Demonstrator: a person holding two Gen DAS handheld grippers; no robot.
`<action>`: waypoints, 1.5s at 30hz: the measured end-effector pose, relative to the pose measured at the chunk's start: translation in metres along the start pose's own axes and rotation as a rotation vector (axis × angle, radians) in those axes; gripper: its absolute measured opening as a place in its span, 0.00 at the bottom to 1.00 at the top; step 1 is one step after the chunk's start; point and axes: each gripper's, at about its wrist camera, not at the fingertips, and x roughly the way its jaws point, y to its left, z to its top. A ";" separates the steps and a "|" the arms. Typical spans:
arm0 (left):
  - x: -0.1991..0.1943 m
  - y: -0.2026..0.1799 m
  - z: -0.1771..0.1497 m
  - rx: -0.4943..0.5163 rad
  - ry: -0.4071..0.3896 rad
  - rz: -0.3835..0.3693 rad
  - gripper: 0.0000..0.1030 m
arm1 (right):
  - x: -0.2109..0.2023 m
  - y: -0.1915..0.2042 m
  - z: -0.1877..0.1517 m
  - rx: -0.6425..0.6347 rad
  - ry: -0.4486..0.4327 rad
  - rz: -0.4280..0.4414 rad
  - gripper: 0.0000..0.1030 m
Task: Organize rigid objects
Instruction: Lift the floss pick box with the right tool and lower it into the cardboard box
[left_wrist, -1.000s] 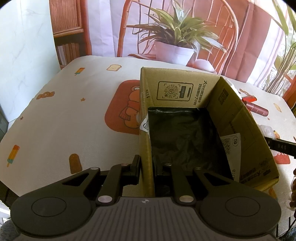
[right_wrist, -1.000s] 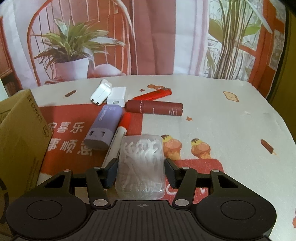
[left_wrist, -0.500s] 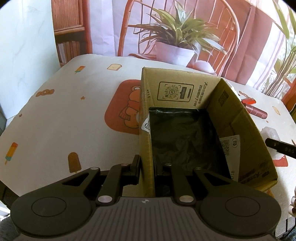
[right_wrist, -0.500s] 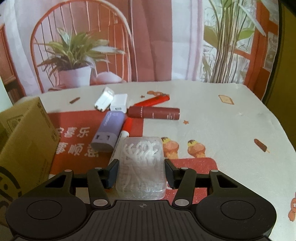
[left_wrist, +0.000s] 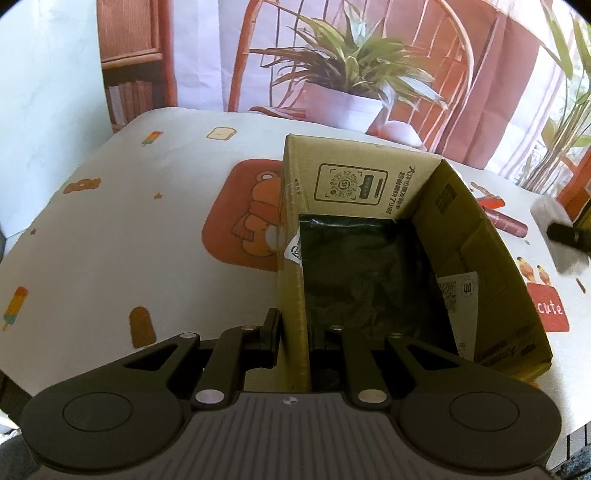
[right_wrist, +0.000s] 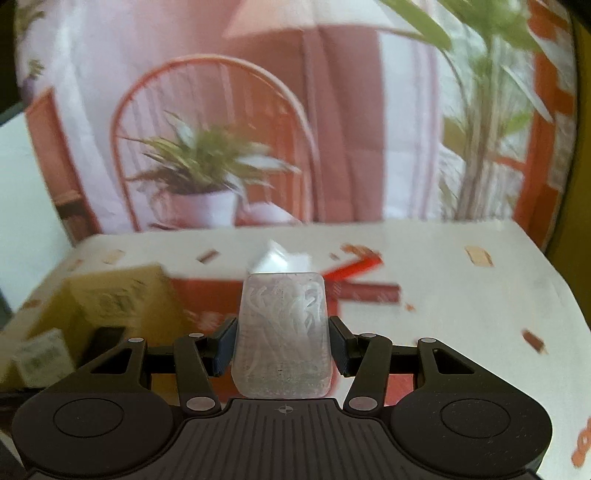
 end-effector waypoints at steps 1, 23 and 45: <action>0.001 0.001 0.001 0.003 0.000 -0.008 0.15 | -0.002 0.007 0.005 -0.013 -0.007 0.014 0.47; 0.009 -0.010 0.000 0.006 0.001 -0.112 0.16 | 0.073 0.138 0.030 -0.150 0.281 0.212 0.47; 0.006 -0.008 -0.002 -0.002 0.003 -0.116 0.16 | 0.126 0.146 0.012 -0.012 0.528 0.202 0.47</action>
